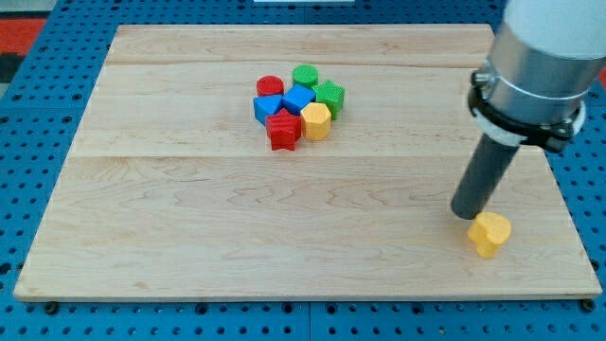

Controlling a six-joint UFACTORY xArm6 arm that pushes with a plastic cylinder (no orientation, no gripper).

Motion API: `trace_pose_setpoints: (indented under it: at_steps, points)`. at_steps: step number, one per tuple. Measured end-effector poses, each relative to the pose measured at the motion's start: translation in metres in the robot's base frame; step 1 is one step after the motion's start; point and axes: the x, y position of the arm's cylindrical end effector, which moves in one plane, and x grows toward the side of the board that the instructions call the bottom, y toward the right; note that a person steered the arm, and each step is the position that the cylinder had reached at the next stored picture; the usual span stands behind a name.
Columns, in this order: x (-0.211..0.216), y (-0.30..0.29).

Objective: Place the yellow heart towards the bottom of the yellow hexagon

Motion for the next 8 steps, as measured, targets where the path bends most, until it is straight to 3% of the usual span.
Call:
trace_pose_setpoints:
  at_steps: [1, 2, 3, 4, 8]
  points:
    - [-0.002, 0.012]
    - [0.027, 0.062]
    - [0.049, 0.068]
    - [0.055, -0.012]
    - [-0.019, -0.051]
